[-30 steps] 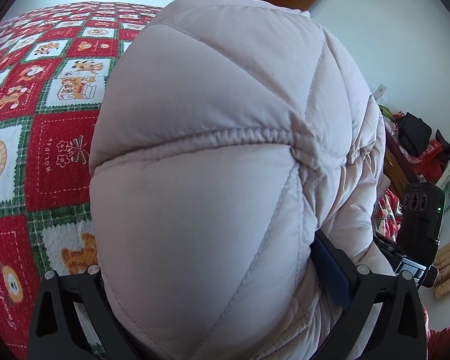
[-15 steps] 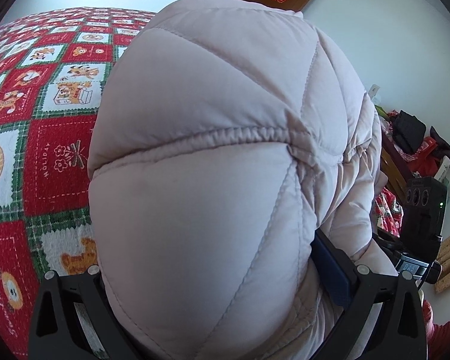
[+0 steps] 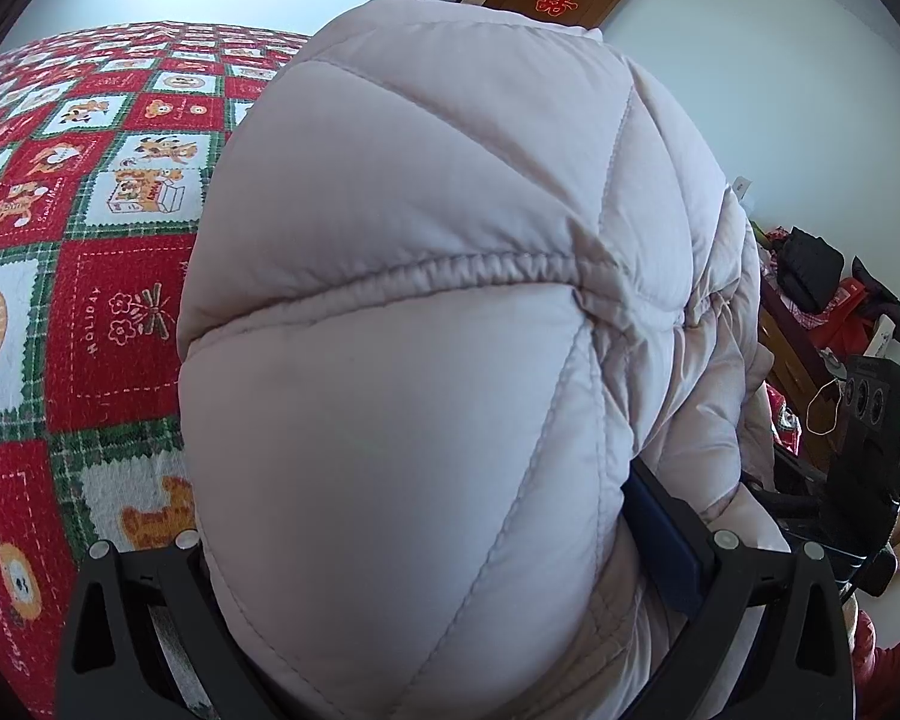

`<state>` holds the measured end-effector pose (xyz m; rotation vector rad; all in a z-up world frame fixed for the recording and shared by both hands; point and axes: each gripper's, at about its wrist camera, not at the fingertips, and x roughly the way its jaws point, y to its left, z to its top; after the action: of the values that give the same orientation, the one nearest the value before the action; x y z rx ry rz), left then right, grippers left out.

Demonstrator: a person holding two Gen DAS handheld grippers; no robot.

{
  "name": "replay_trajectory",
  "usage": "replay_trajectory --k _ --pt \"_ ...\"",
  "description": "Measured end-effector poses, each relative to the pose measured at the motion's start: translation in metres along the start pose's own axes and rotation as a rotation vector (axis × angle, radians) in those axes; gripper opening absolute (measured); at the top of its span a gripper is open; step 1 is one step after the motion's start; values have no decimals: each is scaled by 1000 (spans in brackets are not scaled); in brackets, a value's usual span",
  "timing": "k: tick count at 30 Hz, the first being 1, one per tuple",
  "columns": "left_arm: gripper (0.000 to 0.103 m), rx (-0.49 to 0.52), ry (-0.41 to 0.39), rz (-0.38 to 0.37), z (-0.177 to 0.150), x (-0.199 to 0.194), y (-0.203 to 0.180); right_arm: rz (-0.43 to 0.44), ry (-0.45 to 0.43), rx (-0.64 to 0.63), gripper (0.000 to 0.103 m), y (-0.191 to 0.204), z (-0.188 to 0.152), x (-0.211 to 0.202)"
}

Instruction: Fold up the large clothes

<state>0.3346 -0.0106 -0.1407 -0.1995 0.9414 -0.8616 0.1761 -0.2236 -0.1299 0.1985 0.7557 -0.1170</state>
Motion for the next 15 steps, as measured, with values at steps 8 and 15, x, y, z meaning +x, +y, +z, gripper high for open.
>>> replay_trajectory --k 8,15 --pt "102 -6 -5 -12 -3 -2 5 -20 -8 -9 88 4 1 -1" --pt "102 -9 -3 -9 -3 -1 6 17 0 14 89 0 1 2"
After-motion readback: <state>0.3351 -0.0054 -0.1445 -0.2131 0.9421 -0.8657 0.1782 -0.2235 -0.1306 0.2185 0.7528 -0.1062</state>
